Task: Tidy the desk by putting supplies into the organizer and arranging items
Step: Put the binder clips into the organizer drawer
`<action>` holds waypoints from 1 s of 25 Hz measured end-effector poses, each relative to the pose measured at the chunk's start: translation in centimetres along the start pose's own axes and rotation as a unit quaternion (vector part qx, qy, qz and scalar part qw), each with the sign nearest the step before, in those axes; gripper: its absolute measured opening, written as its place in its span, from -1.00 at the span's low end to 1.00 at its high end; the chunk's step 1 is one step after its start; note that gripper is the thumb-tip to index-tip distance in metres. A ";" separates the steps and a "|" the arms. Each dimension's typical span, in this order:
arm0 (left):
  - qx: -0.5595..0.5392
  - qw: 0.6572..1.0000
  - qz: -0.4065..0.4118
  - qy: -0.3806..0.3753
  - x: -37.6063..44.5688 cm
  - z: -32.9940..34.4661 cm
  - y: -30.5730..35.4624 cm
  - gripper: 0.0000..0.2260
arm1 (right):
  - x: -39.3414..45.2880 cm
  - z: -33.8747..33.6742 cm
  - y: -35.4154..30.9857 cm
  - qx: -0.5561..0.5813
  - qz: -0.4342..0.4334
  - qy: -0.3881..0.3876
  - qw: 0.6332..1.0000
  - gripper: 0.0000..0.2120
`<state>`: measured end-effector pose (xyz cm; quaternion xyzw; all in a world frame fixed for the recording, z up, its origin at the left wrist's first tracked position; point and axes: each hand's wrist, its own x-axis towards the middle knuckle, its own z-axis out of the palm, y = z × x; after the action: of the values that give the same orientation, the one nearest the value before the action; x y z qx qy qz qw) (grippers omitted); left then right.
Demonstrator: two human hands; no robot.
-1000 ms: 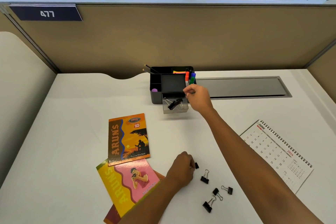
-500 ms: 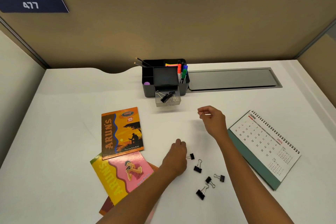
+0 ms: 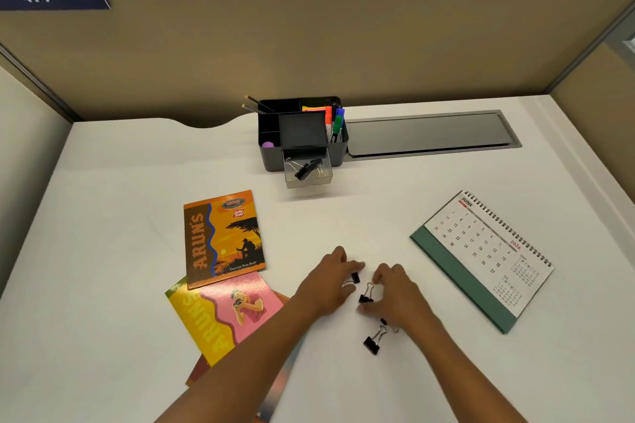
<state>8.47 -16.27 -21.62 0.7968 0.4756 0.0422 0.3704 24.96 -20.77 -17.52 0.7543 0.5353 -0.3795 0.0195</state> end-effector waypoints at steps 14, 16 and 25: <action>0.057 0.962 -0.019 0.265 1.7 -6.0 0.5 -0.80 | 0.9 2.0 -2.1 0.139 -0.099 0.073 0.983 -0.76; 0.061 0.943 -0.029 0.325 3.1 -8.8 0.4 -0.78 | 2.0 0.1 -3.5 0.187 -0.121 0.090 0.971 -0.75; 0.052 0.921 -0.129 0.365 6.8 -13.9 -2.8 -0.60 | 9.2 -6.6 -14.4 0.221 -0.181 0.171 0.943 -0.69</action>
<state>4.26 -2.49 -15.26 0.6761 0.6777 0.2576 0.1316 18.08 -4.50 -12.83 0.6840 0.5608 -0.3503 -0.3081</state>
